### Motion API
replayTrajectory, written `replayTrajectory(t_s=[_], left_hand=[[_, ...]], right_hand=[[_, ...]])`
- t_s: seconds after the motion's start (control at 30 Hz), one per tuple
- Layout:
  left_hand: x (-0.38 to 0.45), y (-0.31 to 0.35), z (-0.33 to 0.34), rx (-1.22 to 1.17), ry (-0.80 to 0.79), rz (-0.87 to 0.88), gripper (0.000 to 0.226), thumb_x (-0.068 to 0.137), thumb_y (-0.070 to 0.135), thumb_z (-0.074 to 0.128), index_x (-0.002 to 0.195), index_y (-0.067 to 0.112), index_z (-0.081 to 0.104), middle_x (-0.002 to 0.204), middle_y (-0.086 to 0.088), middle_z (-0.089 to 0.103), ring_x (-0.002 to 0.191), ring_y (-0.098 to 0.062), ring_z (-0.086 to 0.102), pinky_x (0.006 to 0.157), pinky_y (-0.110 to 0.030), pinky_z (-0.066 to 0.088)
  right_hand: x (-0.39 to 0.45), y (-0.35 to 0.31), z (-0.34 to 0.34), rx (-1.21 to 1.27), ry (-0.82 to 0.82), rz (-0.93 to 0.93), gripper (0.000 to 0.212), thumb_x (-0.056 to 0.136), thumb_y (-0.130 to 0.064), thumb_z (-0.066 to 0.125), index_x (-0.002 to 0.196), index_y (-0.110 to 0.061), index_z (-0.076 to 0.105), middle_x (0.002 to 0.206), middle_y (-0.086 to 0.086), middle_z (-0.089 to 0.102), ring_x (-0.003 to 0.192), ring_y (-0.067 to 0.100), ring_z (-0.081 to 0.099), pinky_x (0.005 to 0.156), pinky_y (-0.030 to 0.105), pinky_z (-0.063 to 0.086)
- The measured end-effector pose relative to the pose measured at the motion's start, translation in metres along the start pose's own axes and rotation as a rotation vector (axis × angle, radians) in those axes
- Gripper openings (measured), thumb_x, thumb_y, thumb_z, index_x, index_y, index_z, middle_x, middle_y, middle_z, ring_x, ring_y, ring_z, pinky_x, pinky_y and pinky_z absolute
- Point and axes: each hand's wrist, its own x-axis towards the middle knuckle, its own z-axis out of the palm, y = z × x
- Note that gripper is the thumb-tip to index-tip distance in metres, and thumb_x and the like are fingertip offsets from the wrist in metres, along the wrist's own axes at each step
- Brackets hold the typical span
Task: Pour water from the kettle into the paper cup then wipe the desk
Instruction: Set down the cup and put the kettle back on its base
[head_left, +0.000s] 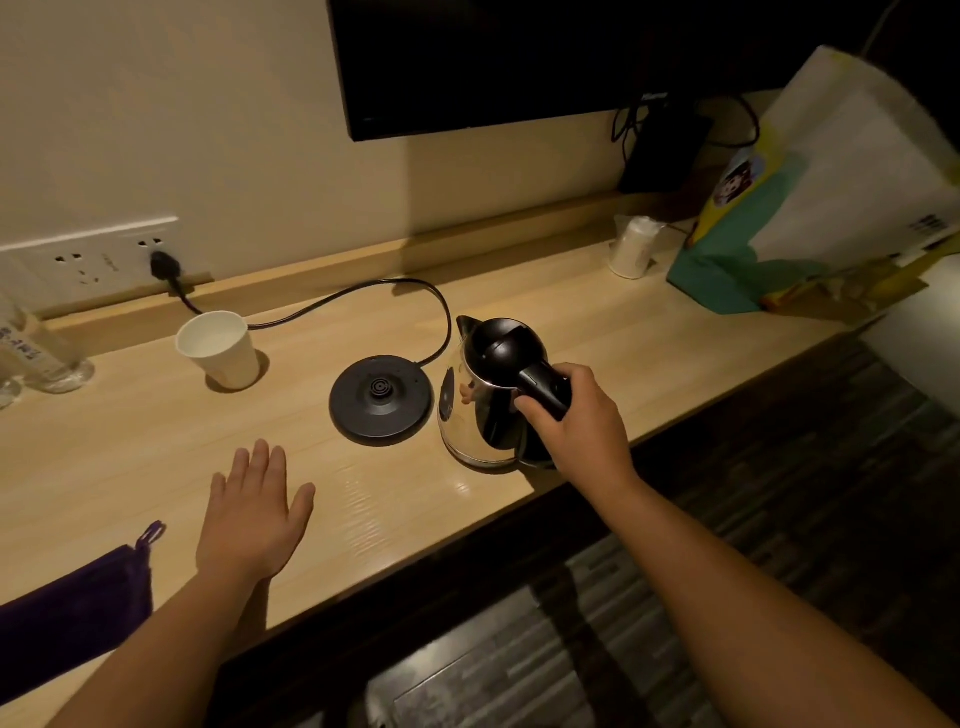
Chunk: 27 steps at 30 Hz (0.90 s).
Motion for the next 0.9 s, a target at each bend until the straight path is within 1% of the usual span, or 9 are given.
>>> replayTrajectory(t_s=[0.13, 0.27, 0.33, 0.43, 0.57, 0.9], left_hand=[[0.000, -0.001, 0.001, -0.018, 0.013, 0.005, 0.079, 0.093, 0.061, 0.007, 0.155, 0.013, 0.009, 0.163, -0.008, 0.000, 0.149, -0.028, -0.004, 0.119, -0.047, 0.001], [-0.001, -0.001, 0.001, -0.012, 0.019, 0.003, 0.077, 0.094, 0.060, 0.008, 0.155, 0.013, 0.009, 0.163, -0.008, 0.001, 0.149, -0.028, -0.004, 0.119, -0.047, 0.002], [-0.001, -0.001, 0.001, -0.010, 0.020, 0.001, 0.076, 0.095, 0.060, 0.008, 0.155, 0.014, 0.008, 0.163, -0.008, 0.000, 0.149, -0.027, -0.004, 0.119, -0.047, 0.001], [-0.001, -0.001, 0.001, -0.023, 0.027, 0.005, 0.075, 0.095, 0.060, 0.010, 0.155, 0.014, 0.009, 0.163, -0.008, 0.001, 0.149, -0.027, -0.003, 0.119, -0.046, 0.001], [-0.001, -0.002, 0.002, -0.034, 0.034, 0.009, 0.075, 0.096, 0.059, 0.010, 0.155, 0.014, 0.010, 0.163, -0.007, 0.001, 0.149, -0.026, -0.003, 0.119, -0.046, 0.000], [-0.001, -0.003, 0.004, -0.072, 0.038, 0.012, 0.075, 0.095, 0.060, 0.010, 0.156, 0.016, 0.008, 0.163, -0.005, -0.001, 0.149, -0.024, -0.007, 0.119, -0.044, -0.003]], right_hand=[[0.000, 0.001, 0.002, 0.068, 0.007, 0.033, 0.052, 0.081, -0.041, 0.071, 0.123, -0.023, 0.046, 0.107, -0.007, 0.058, 0.096, 0.013, 0.060, 0.077, 0.031, 0.055], [0.000, 0.001, 0.005, 0.091, 0.023, 0.025, 0.050, 0.080, -0.041, 0.071, 0.120, -0.023, 0.046, 0.103, -0.008, 0.058, 0.094, 0.013, 0.061, 0.076, 0.035, 0.058], [0.002, -0.001, 0.007, 0.113, 0.032, 0.017, 0.051, 0.080, -0.040, 0.072, 0.120, -0.022, 0.046, 0.104, -0.007, 0.058, 0.093, 0.013, 0.062, 0.074, 0.033, 0.058], [0.007, -0.014, 0.008, 0.140, 0.046, -0.007, 0.049, 0.081, -0.040, 0.071, 0.119, -0.023, 0.046, 0.103, -0.008, 0.057, 0.093, 0.011, 0.060, 0.071, 0.025, 0.053], [0.017, -0.039, 0.017, 0.180, 0.007, -0.055, 0.049, 0.081, -0.039, 0.071, 0.121, -0.023, 0.046, 0.105, -0.009, 0.057, 0.092, 0.005, 0.057, 0.069, 0.017, 0.049], [0.039, -0.077, 0.066, 0.180, -0.074, -0.122, 0.045, 0.081, -0.040, 0.070, 0.115, -0.027, 0.044, 0.102, -0.011, 0.055, 0.095, 0.009, 0.058, 0.073, 0.021, 0.051]])
